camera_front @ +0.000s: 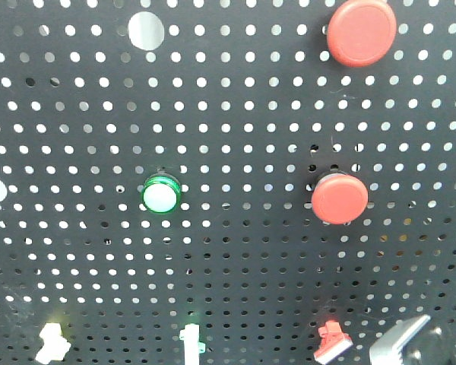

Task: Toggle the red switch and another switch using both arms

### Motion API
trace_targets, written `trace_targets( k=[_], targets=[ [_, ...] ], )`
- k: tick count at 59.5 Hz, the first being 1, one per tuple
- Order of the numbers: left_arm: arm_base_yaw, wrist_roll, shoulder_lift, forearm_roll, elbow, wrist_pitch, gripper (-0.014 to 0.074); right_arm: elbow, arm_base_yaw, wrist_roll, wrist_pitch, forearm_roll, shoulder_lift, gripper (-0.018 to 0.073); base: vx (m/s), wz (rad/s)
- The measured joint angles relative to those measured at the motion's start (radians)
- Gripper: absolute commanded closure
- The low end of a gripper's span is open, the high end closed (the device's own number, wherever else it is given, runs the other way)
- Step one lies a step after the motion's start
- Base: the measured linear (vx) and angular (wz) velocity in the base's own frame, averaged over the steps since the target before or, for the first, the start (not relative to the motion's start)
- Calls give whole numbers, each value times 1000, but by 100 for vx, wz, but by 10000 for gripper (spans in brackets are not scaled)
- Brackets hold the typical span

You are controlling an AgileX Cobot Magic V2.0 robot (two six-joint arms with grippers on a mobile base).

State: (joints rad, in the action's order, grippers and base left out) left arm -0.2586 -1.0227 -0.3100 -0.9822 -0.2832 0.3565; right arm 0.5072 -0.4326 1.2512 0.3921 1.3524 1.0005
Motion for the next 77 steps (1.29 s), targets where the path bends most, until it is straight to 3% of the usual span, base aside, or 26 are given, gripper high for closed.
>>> trace_targets(
  k=[17, 29, 40, 77],
  targets=[
    [0, 0, 0, 0, 0, -1, 594, -23, 0, 0, -181, -38, -258, 566, 0, 0],
    [0, 0, 0, 0, 0, -1, 594, -161, 1, 6, -336, -56, -525, 566, 0, 0],
    [0, 0, 0, 0, 0, 22, 594, -261, 1, 51, -375, -56, -679, 566, 0, 0],
    [0, 0, 0, 3, 0, 53, 594, -294, 1, 66, -377, -47, -725, 566, 0, 0]
  ],
)
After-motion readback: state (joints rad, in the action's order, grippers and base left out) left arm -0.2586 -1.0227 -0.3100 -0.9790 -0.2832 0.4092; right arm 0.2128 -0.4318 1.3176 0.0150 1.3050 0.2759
